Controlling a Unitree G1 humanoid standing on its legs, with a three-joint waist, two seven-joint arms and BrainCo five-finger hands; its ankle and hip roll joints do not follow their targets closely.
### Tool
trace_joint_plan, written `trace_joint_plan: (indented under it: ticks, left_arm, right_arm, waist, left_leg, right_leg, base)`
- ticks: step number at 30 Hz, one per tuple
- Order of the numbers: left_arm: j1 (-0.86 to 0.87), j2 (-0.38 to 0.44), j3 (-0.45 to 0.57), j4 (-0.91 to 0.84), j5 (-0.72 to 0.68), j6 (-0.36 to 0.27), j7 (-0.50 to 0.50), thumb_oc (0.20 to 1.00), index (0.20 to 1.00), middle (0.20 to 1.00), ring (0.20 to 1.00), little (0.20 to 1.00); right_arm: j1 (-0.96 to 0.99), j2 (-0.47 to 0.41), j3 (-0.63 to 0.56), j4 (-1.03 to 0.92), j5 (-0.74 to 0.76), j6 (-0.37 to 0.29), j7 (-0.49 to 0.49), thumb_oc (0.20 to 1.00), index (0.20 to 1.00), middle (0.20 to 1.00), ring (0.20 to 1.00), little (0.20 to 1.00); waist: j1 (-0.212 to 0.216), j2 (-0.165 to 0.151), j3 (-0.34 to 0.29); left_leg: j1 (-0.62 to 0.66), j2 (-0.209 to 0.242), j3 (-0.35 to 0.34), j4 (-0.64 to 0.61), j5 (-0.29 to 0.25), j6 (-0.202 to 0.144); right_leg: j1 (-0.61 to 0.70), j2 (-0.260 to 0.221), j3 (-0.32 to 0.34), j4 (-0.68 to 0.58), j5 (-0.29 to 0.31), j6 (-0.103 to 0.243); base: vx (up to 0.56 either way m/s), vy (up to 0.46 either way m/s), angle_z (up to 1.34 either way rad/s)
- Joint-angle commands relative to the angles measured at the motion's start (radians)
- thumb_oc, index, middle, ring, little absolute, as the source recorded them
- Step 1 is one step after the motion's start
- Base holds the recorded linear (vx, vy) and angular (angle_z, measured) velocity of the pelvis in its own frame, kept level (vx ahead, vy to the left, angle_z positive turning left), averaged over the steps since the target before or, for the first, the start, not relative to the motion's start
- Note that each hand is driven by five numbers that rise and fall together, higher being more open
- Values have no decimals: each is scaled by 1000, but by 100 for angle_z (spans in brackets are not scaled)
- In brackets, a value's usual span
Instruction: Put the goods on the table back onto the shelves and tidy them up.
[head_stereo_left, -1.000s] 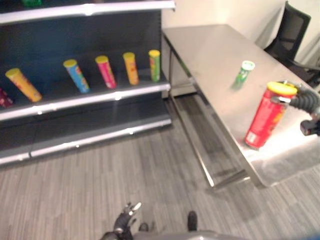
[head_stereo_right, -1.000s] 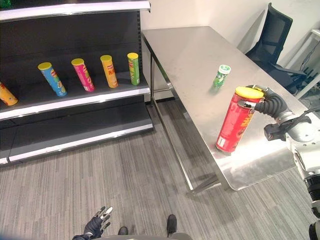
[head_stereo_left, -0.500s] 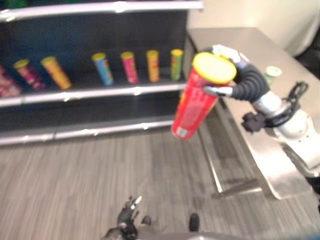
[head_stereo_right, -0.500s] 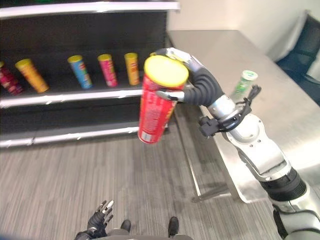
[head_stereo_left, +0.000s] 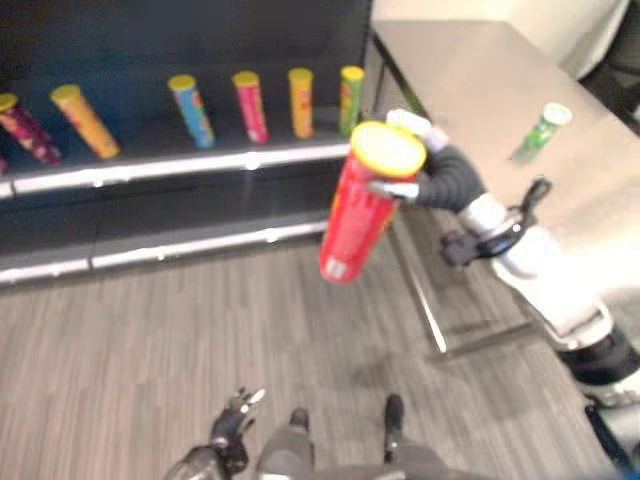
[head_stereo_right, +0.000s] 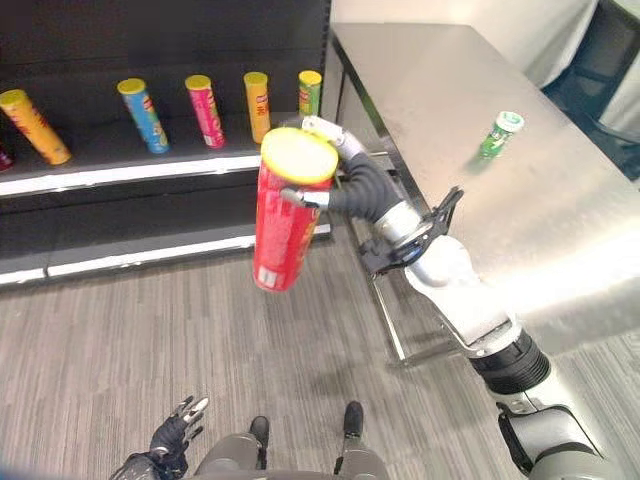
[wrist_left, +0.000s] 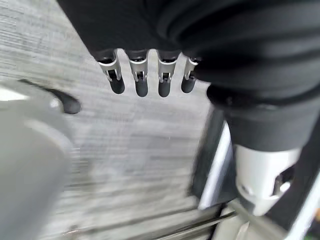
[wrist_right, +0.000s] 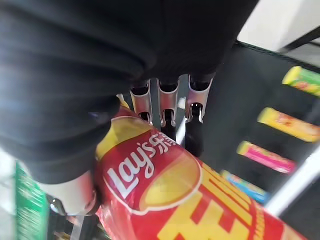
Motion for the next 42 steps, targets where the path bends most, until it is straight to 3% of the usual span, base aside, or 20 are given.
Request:
trace_joint_plan:
  ticks: [1,4,10,13,14,15,16,19,22,23,24,28,29,30,31,32,33,36,40,42]
  left_arm:
    - [43,0,-48,-21,-18,-17,-13,1000,1000,1000,1000,1000]
    - [43,-17,-51,-15,-18,-13,-13,1000,1000,1000,1000,1000]
    - [41,-44,-72,-49,-20,-6,-14,1000,1000,1000,1000,1000]
    - [58,-29,-53,-51,-29,-2,-32,1000,1000,1000,1000,1000]
    - [59,-27,-53,-51,-30,-2,-32,1000,1000,1000,1000,1000]
    - [52,-9,-69,-54,-22,-1,-33,1000,1000,1000,1000,1000]
    - [53,-9,-70,-54,-22,-1,-33,1000,1000,1000,1000,1000]
    - [43,-4,-89,-60,-5,4,-42,1000,1000,1000,1000,1000]
    - [16,30,-139,-56,-6,9,-43,1000,1000,1000,1000,1000]
    - [17,31,-139,-56,-6,9,-43,1000,1000,1000,1000,1000]
    - [-4,62,-170,-66,-12,9,-39,1000,1000,1000,1000,1000]
    - [18,74,-158,-108,-40,10,-38,1000,1000,1000,1000,1000]
    - [28,70,-117,-104,-49,7,-32,1000,1000,1000,1000,1000]
    - [28,71,-116,-104,-49,7,-33,1000,1000,1000,1000,1000]
    - [35,67,-102,-102,-53,1,-29,1000,1000,1000,1000,1000]
    - [34,67,-101,-101,-52,0,-30,1000,1000,1000,1000,1000]
    - [51,43,-77,-116,-59,-2,-32,1000,1000,1000,1000,1000]
    - [49,3,-75,-120,-72,0,-38,1000,1000,1000,1000,1000]
    - [38,-45,-77,-104,-62,6,-29,1000,1000,1000,1000,1000]
    - [43,-54,-93,-104,-45,6,-32,1000,1000,1000,1000,1000]
  right_arm:
    - [-128,20,-82,-28,-4,-58,-18,200,200,200,200,200]
    - [-119,14,-90,-32,-6,-55,-16,200,200,200,200,200]
    - [-75,1,-129,-31,-22,-56,-3,200,200,200,200,200]
    - [-42,50,-137,-19,-12,-58,12,200,200,200,200,200]
    - [-40,51,-138,-19,-12,-58,12,200,200,200,200,200]
    - [-30,48,-141,-25,-12,-56,8,200,200,200,200,200]
    - [-28,48,-142,-27,-12,-56,8,200,200,200,200,200]
    - [13,75,-177,-45,-31,-52,-2,200,200,200,200,200]
    - [40,112,-222,-60,-35,-60,2,200,200,200,200,200]
    - [41,112,-222,-60,-35,-59,2,200,200,200,200,200]
    - [39,97,-240,-53,-55,-57,-3,200,200,200,200,200]
    - [5,105,-212,-51,-47,-48,-5,200,200,200,200,200]
    - [13,118,-208,-46,-44,-51,4,200,200,200,200,200]
    - [14,119,-208,-46,-44,-51,4,200,200,200,200,200]
    - [22,114,-201,-37,-45,-53,7,200,200,200,200,200]
    - [22,114,-201,-37,-45,-53,7,200,200,200,200,200]
    - [23,117,-183,-45,-49,-54,12,200,200,200,200,200]
    - [1,79,-158,-34,-52,-52,12,200,200,200,200,200]
    - [3,68,-176,-28,-53,-46,12,200,200,200,200,200]
    - [11,83,-183,-14,-64,-42,16,200,200,200,200,200]
  waist:
    - [56,-35,-45]
    - [46,-40,-45]
    - [33,-20,-12]
    - [54,-40,-37]
    - [55,-41,-41]
    - [55,-50,-37]
    - [51,-49,-40]
    - [23,-3,-70]
    - [16,22,-91]
    - [16,21,-91]
    - [8,42,-73]
    - [22,61,-43]
    - [26,48,-34]
    - [28,48,-32]
    - [24,41,-25]
    - [24,42,-22]
    - [24,27,-10]
    - [-2,15,14]
    - [-4,-7,21]
    - [-2,-9,26]
  left_leg:
    - [25,-39,-93,-181,72,-35]
    - [36,-71,-108,-181,72,-15]
    - [76,-15,-63,-159,95,-31]
    - [57,115,-94,-181,94,-12]
    - [53,117,-94,-181,94,-13]
    - [4,214,-111,-181,135,-19]
    - [0,215,-117,-181,136,-20]
    - [23,306,-119,-181,179,-54]
    - [63,235,-119,-161,159,-85]
    - [63,234,-119,-161,159,-85]
    - [63,179,-128,-180,154,-86]
    - [52,134,-124,-181,116,-75]
    - [51,96,-111,-181,108,-71]
    - [54,97,-109,-181,106,-71]
    - [63,64,-113,-181,83,-61]
    - [64,66,-114,-181,86,-62]
    - [70,21,-119,-181,67,-48]
    - [86,-46,-128,-181,52,-17]
    - [127,-70,-100,-127,99,-38]
    - [121,-30,-96,-95,75,-31]
  right_leg:
    - [152,59,30,-119,16,-11]
    - [117,96,64,-133,0,-38]
    - [142,68,12,-133,-6,-26]
    - [138,29,16,-133,-26,-16]
    - [135,30,16,-133,-25,-17]
    - [143,-24,20,-133,-13,-6]
    - [142,-22,15,-133,-14,-7]
    - [179,-95,23,-133,16,-15]
    - [171,-197,24,-133,21,-38]
    - [171,-197,24,-133,20,-38]
    - [143,-245,31,-132,26,-44]
    - [94,-256,24,-127,29,-40]
    - [94,-182,35,-93,34,-22]
    - [94,-181,37,-89,31,-22]
    - [98,-100,41,-84,18,-16]
    - [98,-98,42,-81,20,-16]
    - [77,14,30,-72,17,-2]
    - [-4,141,75,-104,22,-11]
    - [59,117,56,-119,40,-29]
    - [92,97,42,-133,29,-24]
  base:
    - [-49,90,1]
    - [0,66,22]
    - [5,40,56]
    - [11,38,24]
    - [26,213,-1]
    - [26,182,-5]
    - [68,330,-2]
    - [183,581,-1]
    - [105,620,-5]
    - [31,854,-11]
    - [-50,624,5]
    - [-91,503,-4]
    - [-40,276,-71]
    - [-26,436,-58]
    - [0,159,-22]
    - [9,320,-16]
    - [-12,242,-6]
    - [62,266,0]
    - [121,80,51]
    - [126,34,38]
